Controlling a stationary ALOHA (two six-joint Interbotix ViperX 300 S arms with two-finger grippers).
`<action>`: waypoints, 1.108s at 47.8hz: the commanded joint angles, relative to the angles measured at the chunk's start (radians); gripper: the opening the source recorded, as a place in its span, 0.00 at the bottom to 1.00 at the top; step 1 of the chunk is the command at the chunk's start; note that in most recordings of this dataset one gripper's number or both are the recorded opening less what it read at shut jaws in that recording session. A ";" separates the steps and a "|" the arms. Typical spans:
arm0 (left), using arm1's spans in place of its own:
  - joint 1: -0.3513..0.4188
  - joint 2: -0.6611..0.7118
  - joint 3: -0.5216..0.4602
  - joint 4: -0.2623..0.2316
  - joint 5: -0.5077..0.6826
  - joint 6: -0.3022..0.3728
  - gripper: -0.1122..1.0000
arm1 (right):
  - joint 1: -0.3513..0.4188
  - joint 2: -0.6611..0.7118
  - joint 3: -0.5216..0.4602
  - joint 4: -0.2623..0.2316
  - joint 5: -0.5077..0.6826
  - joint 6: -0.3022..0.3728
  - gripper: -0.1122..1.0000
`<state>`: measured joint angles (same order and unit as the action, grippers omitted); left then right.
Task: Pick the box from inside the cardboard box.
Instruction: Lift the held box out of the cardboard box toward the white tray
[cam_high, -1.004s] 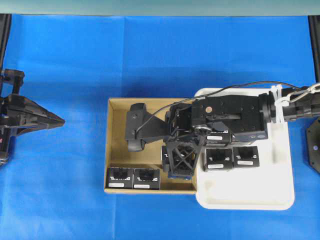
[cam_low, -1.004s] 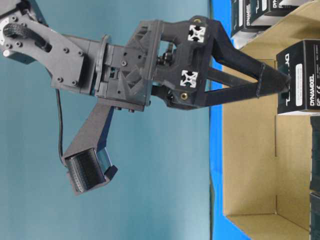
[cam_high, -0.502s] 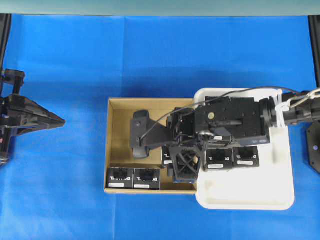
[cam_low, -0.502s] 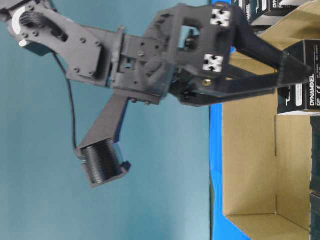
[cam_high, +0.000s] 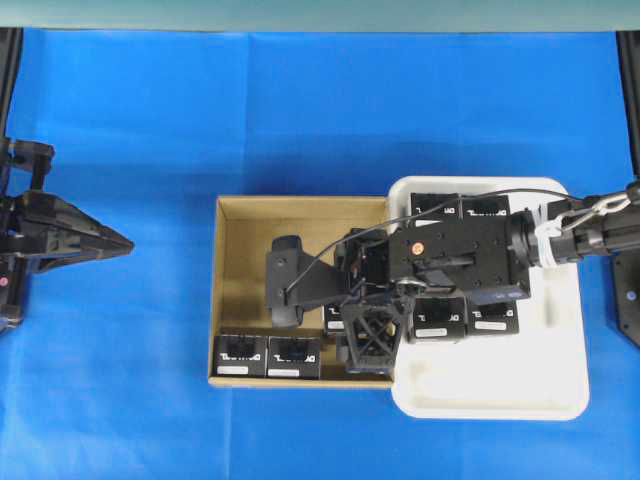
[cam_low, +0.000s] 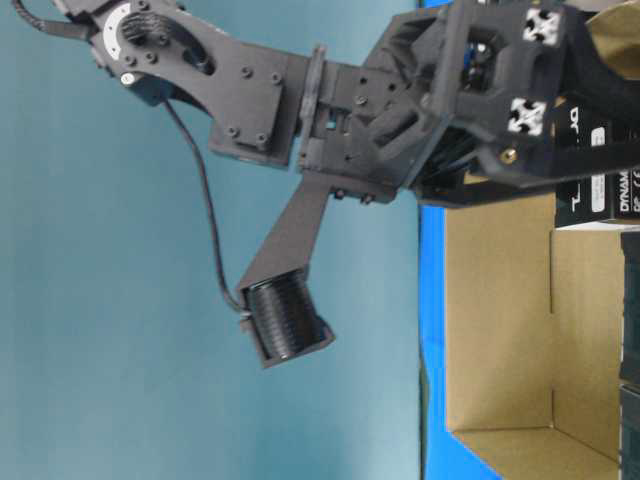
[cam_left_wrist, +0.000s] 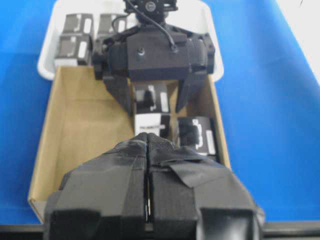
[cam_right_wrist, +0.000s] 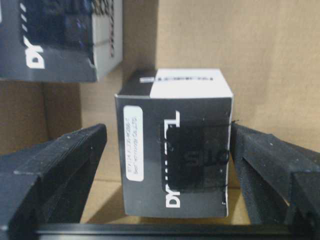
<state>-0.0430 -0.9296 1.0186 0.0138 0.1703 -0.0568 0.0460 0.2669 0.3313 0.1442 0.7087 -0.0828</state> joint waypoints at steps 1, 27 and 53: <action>0.002 0.008 -0.023 0.002 -0.003 -0.003 0.04 | 0.002 0.005 0.002 0.000 0.008 -0.009 1.00; 0.000 0.008 -0.023 0.002 -0.003 -0.003 0.04 | -0.002 0.037 -0.032 -0.002 0.026 -0.020 0.99; 0.002 -0.011 -0.026 0.002 0.014 -0.002 0.04 | -0.029 -0.006 -0.147 0.000 0.143 -0.017 0.67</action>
<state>-0.0445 -0.9419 1.0186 0.0138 0.1871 -0.0568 0.0353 0.2930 0.2224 0.1442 0.8237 -0.1012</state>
